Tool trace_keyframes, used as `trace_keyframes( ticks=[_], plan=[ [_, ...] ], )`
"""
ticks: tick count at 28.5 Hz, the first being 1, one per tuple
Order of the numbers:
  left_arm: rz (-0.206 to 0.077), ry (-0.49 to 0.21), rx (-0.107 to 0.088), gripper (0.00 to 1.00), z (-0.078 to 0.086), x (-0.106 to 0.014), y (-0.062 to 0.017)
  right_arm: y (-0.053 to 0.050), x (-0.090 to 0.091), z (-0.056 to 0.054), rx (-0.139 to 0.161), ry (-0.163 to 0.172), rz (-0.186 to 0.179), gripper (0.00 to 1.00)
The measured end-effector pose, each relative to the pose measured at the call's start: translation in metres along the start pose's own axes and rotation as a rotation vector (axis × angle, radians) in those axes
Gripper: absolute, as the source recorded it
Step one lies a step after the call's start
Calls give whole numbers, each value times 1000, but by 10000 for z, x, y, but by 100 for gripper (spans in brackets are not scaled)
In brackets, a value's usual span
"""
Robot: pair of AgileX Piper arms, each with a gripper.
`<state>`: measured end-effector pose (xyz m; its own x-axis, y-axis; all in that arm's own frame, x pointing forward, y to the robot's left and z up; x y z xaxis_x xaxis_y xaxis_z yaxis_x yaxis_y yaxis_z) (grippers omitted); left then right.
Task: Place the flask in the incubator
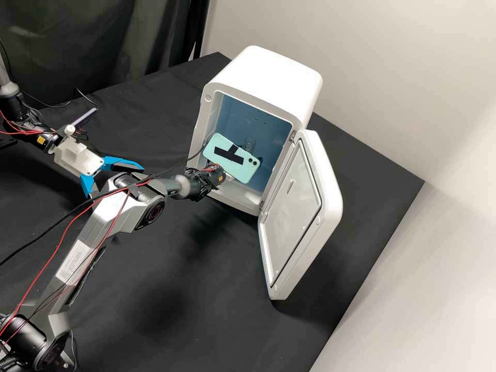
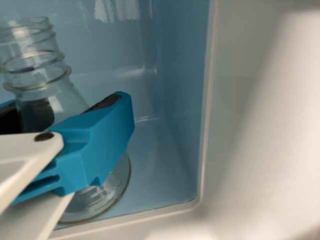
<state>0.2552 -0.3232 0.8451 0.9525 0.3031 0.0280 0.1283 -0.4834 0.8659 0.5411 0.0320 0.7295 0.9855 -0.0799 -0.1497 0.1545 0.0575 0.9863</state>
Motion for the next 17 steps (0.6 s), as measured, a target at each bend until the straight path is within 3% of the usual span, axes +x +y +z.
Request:
trace_keyframes(
  ticks=[11,12,17],
  plan=[
    [0,0,0,100,0,0,0,-2,8,1,0,1,1,0],
    [0,0,0,100,0,0,0,-2,8,1,0,1,1,100],
    [0,0,0,100,0,0,0,12,14,-7,6,-2,4,100]
  ],
)
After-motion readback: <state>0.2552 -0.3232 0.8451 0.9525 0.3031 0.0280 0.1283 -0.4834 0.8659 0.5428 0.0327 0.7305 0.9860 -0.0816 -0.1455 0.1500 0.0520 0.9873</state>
